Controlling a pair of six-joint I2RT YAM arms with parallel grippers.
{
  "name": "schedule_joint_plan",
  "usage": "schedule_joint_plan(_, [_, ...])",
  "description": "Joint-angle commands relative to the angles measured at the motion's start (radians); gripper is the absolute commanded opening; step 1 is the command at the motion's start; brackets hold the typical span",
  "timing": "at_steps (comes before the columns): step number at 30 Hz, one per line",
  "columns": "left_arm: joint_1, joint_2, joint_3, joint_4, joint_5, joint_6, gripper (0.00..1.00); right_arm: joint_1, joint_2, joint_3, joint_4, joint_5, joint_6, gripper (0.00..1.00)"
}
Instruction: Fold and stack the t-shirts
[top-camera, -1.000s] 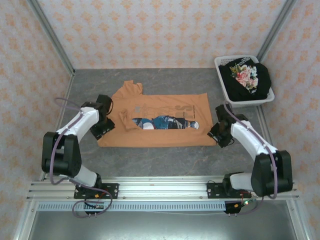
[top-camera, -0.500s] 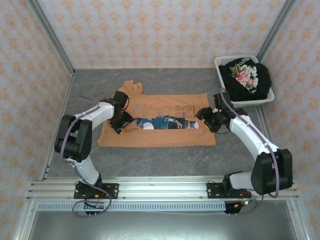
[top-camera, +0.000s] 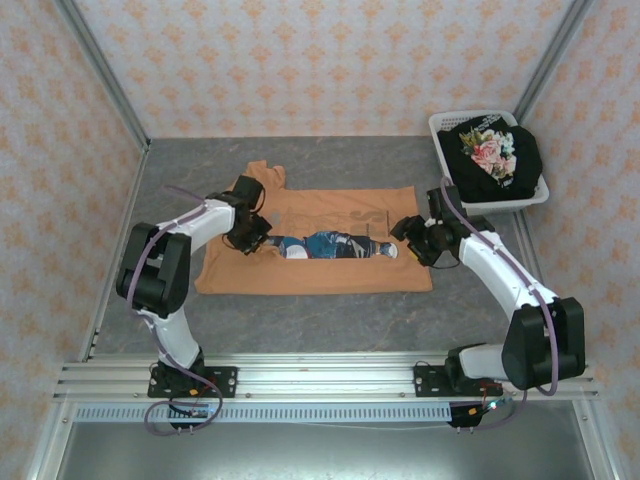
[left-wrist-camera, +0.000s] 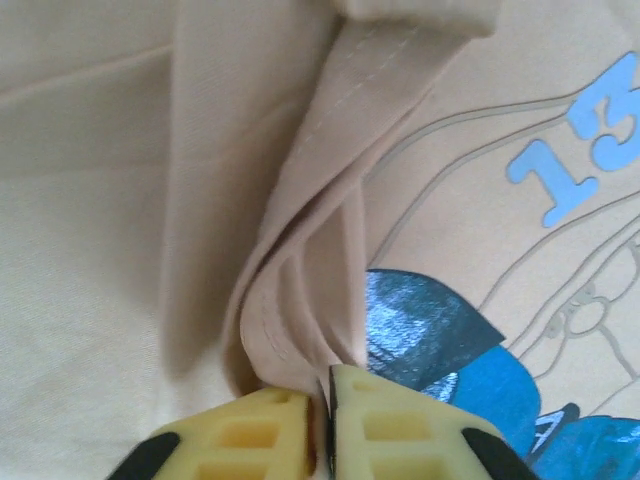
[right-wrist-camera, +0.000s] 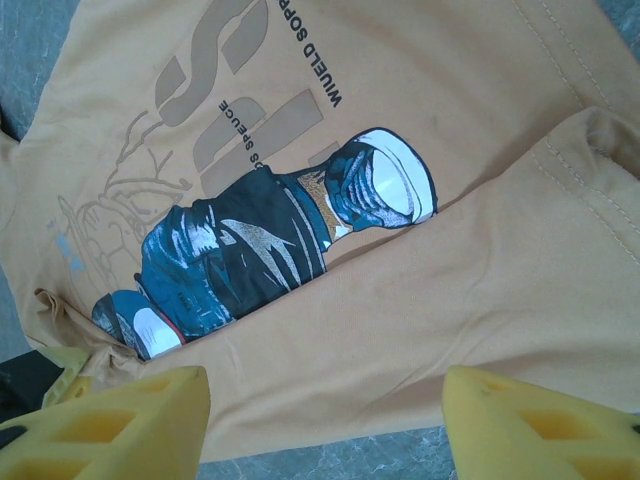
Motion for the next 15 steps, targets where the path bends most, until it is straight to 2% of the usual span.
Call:
schedule_joint_plan(1, [-0.022,0.026,0.061,-0.019,0.011,0.026,0.05,0.004,-0.004,-0.003,-0.001,0.010,0.008,0.62])
schedule_joint_plan(3, [-0.030,0.050,0.090,-0.030,0.017,0.038,0.00,0.004,-0.002,-0.001,0.000,0.011,0.010,0.62])
schedule_joint_plan(15, [-0.065,0.230,0.336,-0.176,0.007,0.163,0.00,0.003,0.001,-0.012,-0.003,0.002,0.016,0.61])
